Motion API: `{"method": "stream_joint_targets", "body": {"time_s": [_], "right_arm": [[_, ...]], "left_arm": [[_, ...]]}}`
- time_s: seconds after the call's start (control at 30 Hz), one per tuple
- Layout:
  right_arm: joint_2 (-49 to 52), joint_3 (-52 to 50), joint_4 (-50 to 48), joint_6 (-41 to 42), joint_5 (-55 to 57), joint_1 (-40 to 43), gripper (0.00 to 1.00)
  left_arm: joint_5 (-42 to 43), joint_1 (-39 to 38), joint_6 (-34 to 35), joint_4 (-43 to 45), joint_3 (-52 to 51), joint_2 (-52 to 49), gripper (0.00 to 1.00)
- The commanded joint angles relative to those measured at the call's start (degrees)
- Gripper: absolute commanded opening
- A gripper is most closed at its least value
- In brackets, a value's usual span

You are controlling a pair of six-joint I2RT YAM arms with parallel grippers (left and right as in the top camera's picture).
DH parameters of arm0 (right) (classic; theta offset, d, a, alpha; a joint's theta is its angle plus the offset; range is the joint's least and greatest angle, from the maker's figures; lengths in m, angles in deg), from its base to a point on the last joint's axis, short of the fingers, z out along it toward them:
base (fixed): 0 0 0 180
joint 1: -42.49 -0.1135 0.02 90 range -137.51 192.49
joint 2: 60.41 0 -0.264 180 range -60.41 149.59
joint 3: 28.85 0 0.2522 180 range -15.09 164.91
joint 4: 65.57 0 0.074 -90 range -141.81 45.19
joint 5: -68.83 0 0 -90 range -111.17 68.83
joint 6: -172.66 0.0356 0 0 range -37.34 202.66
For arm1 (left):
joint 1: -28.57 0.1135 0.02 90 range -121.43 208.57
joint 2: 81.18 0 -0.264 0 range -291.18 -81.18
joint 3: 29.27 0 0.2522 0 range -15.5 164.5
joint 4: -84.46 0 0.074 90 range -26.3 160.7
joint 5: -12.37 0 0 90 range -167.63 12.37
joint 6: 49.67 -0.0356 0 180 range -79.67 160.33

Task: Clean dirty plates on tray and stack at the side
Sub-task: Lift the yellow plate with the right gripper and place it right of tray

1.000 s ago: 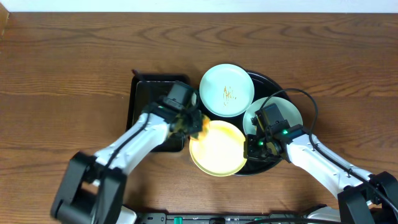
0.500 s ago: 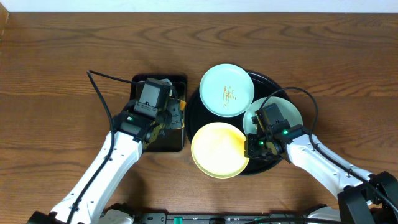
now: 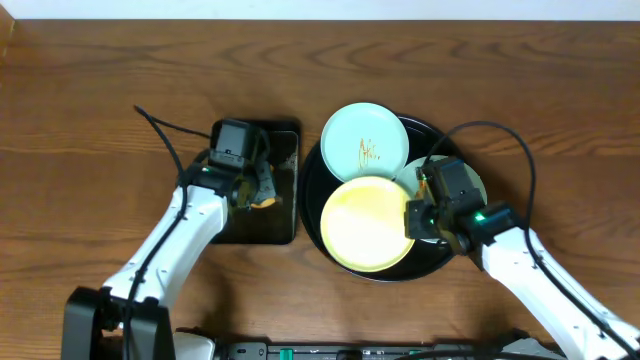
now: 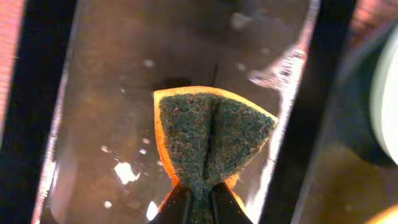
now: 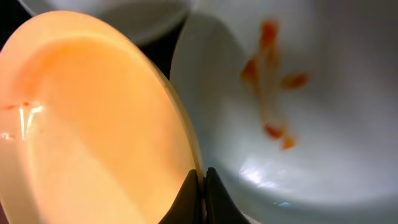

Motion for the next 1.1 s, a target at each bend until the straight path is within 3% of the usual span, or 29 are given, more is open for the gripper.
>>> {"method": "stream_joint_targets", "body": {"time_s": [0.0,0.43,0.77,0.93,1.07], "right_arm": [[-3.5,2.3,0.0,-4.5,11.5,-1.0,0.01],[-6.7,2.6,-6.0,-13.9,25.4,-5.6,0.01],[-6.7,2.7,-9.1,-20.6,50.7,-19.3,0.01],[-6.7,2.7,-14.4,-29.6,54.4,-25.1,0.01],[-6.6,2.7,-18.5,-32.3,58.9,-27.6,0.01]], "left_arm": [[-1.1,2.1,-0.8,0.7,-0.7,-1.7,0.08],[-1.1,2.8,-0.8,0.9,-0.7,-2.5,0.09],[-1.1,2.8,-0.8,1.0,-0.7,-2.5,0.09],[-1.1,2.8,-0.8,0.9,-0.7,-2.5,0.09],[-1.1,2.8,-0.8,0.9,-0.7,-2.5,0.09]]}}
